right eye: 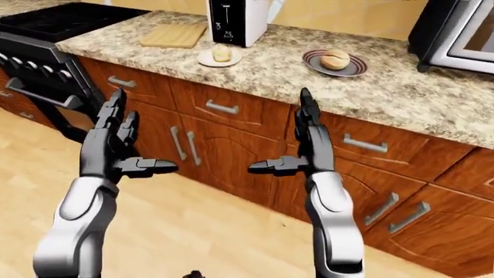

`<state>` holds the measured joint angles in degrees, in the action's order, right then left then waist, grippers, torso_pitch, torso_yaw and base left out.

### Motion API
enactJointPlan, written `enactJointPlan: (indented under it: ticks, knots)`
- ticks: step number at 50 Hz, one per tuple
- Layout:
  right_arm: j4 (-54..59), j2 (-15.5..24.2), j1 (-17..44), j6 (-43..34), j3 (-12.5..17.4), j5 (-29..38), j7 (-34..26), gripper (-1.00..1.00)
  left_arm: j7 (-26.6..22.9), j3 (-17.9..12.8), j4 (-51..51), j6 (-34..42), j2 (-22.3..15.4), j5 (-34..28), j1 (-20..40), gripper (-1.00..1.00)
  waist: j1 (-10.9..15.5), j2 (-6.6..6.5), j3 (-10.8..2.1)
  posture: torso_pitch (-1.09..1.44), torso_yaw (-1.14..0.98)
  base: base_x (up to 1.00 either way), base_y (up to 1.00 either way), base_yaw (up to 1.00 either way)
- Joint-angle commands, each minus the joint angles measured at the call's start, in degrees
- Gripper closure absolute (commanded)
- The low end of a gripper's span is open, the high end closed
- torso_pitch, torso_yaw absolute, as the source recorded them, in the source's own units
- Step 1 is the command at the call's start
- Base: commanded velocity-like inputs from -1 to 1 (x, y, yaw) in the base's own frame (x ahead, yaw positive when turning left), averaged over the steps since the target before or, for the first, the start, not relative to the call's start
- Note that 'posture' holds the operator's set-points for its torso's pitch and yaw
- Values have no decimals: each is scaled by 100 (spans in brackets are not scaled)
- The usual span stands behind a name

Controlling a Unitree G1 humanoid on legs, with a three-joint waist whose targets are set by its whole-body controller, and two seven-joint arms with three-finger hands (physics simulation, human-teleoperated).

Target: Place all breads on the cutting board.

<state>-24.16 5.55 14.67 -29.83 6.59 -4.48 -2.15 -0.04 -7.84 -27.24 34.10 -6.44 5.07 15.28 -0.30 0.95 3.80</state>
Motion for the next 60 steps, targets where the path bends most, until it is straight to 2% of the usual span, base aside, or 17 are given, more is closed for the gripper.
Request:
enactJointPlan:
  ticks: [1, 3, 13, 14, 17, 20, 24, 31, 32, 35, 36, 37, 42, 45, 55, 59, 60]
  knots:
    - [-401, 28, 157, 98, 23, -82, -4, -100, 38, -67, -358, -85, -78, 10, 209, -100, 5, 3, -159, 0, 0, 0, 0, 0]
    - [-552, 40, 172, 0, 91, -189, 15, -100, 37, -69, -411, -32, -99, 13, 247, -100, 77, -401, -235, 0, 0, 0, 0, 0]
    - [-905, 115, 171, -186, 100, -261, 86, -100, 24, -83, -433, -16, -132, 21, 301, -100, 261, -209, -337, 0, 0, 0, -6, -79]
    - [-948, 113, 195, -221, 106, -269, 91, -100, 22, -87, -449, 3, -136, 24, 308, -100, 62, -412, -384, 0, 0, 0, -34, 0]
    - [-890, 118, 212, -184, 107, -230, 96, -100, 19, -112, -454, 24, -152, 36, 334, -100, 36, -214, -478, 0, 0, 0, -23, 0]
    - [-888, 114, 230, -207, 103, -213, 113, -100, 16, -126, -492, 50, -164, 48, 330, -100, 61, 370, -419, 0, 0, 15, -12, 0]
    - [-996, 117, 255, -280, 141, -267, 138, -100, 19, -125, -445, -5, -158, 45, 309, -100, 62, 138, -178, 0, 0, 42, -20, 0]
    - [-1042, 127, 239, -206, 147, -324, 136, -100, 16, -131, -441, -10, -163, 55, 312, -100, 47, -613, -174, 0, 0, 48, -26, 0]
    - [-1076, 134, 254, -246, 157, -335, 147, -100, 15, -121, -439, -19, -160, 51, 305, -100, 81, -443, -150, 0, 0, 47, -24, 0]
    - [-1231, 131, 302, -365, 179, -420, 196, -100, 15, -95, -475, 3, -148, 40, 308, -100, 75, -514, -203, 0, 0, 37, -22, 0]
    - [-1331, 137, 313, -447, 176, -445, 222, -100, 13, -113, -493, 31, -155, 52, 327, -100, 32, -485, -383, 0, 0, 0, -80, 0]
    - [-1341, 147, 304, -444, 162, -433, 226, -100, 12, -129, -505, 47, -163, 63, 336, -100, -187, -655, -338, 0, 0, 0, 0, -100]
    - [-1334, 158, 318, -408, 109, -347, 235, -100, 21, -178, -587, 117, -196, 111, 341, -100, -41, 294, -244, 0, 0, 0, -3, -60]
    - [-1333, 164, 329, -426, 78, -275, 206, -100, 28, -219, -617, 153, -216, 153, 357, -100, 19, 287, -189, 0, 0, 0, 0, 0]
    - [-1457, 137, 398, -562, 69, -216, 118, -100, 96, -363, -860, 411, -331, 324, 453, -100, 9, -264, -159, 0, 0, 22, 0, 0]
    - [-1575, 147, 423, -661, 54, -219, 106, -100, 129, -392, -971, 517, -370, 388, 489, -100, -14, -737, -292, 0, 0, 33, 0, 0]
    - [-1571, 145, 410, -645, 47, -212, 96, -100, 131, -394, -976, 508, -375, 392, 477, -100, 38, -635, -259, 0, 0, 34, 0, 0]
